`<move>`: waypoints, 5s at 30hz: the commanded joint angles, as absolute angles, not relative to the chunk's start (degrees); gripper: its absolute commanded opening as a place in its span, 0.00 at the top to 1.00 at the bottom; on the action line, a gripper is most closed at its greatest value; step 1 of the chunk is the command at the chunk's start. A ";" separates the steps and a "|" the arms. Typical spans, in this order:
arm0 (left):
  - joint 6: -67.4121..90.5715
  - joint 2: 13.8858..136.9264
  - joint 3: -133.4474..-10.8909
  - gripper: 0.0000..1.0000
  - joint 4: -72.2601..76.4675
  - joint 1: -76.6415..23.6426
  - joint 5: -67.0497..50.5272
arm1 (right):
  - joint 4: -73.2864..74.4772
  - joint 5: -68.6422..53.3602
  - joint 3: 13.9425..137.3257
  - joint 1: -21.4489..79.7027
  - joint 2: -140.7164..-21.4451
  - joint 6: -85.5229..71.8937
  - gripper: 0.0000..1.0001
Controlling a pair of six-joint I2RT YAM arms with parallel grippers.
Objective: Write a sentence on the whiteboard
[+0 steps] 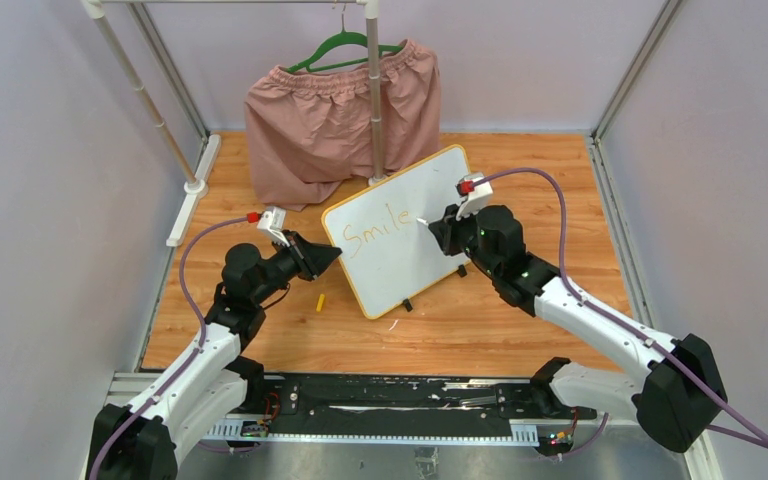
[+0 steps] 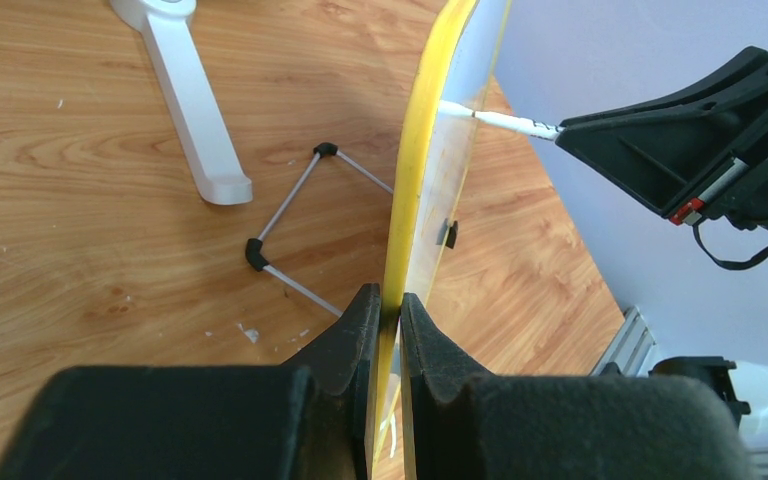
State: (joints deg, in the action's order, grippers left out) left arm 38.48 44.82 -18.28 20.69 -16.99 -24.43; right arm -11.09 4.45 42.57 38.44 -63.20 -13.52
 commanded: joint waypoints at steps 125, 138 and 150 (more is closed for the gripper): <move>38.23 43.71 -17.93 1.00 21.97 -16.87 -24.96 | -9.05 1.74 51.11 31.79 -66.35 -13.60 1.00; 38.29 43.55 -18.04 1.00 21.97 -16.87 -24.96 | -8.28 2.01 48.10 31.77 -65.01 -13.97 1.00; 38.25 43.56 -18.02 1.00 21.97 -16.87 -25.04 | -7.52 2.09 46.17 31.81 -62.84 -14.33 1.00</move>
State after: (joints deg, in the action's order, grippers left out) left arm 38.13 44.51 -18.20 20.67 -16.99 -24.49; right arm -7.49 1.58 46.46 32.45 -64.53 -13.76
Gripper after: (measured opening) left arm 0.138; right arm 0.140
